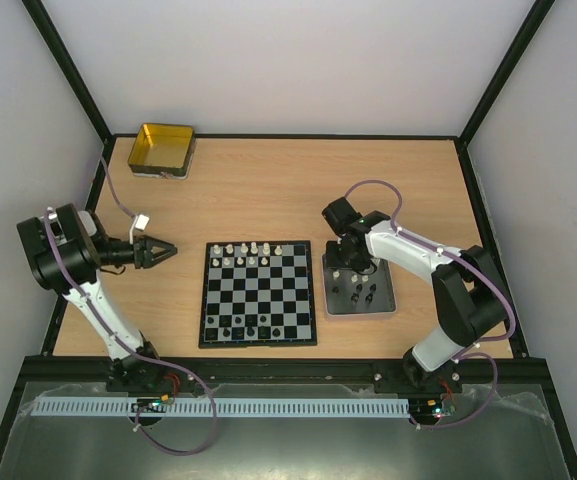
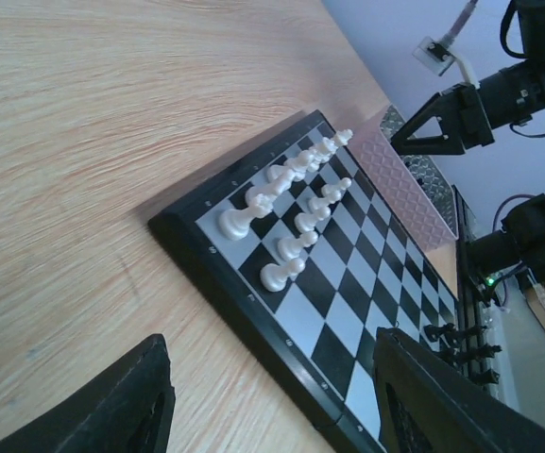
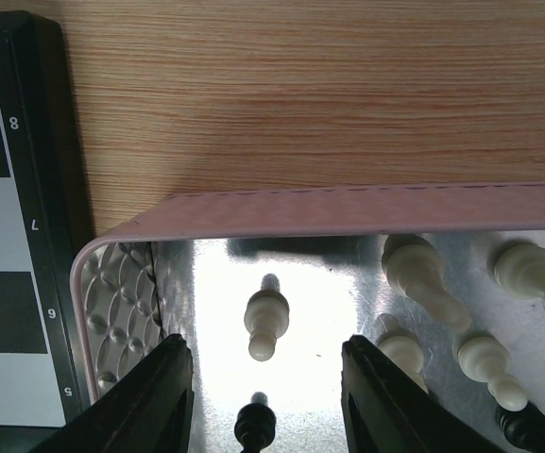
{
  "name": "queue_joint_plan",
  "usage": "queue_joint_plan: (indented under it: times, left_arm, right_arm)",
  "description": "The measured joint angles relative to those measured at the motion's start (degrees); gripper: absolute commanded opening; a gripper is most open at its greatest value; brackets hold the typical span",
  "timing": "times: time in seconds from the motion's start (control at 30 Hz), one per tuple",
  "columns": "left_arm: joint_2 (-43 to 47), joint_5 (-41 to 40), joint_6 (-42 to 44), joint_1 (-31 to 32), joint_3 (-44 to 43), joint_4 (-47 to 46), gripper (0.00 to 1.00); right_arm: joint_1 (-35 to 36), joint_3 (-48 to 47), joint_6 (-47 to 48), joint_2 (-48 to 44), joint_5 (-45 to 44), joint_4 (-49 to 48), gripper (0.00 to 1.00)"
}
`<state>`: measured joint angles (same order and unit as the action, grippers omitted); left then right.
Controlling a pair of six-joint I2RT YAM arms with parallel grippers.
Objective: Set up the chess pieces on the board
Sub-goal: Pick up the chess piece from the storage box.
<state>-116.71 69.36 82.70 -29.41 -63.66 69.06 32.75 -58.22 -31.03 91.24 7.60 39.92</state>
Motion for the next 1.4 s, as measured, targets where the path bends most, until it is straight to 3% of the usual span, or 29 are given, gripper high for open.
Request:
queue_joint_plan:
  times: [0.3,0.73,1.13,1.4]
  left_arm:
    - [5.4,0.9,-3.3,0.3,4.3,-3.8,0.62]
    - [24.6,-7.6,-36.5,10.1,20.0,-40.2,0.62]
    - [22.2,-7.1,-37.1,6.1,18.2,-42.0,0.63]
    - [22.8,-6.8,-38.1,5.9,19.1,-43.3,0.64]
  right_arm:
    - [0.0,0.0,0.0,0.1,-0.1,-0.1,0.42]
    - [0.0,0.0,0.0,1.0,-0.5,-0.1,0.35]
    - [1.1,0.4,0.0,1.9,0.0,-0.2,0.33]
    - [1.5,0.6,-0.3,3.1,-0.5,-0.3,0.26]
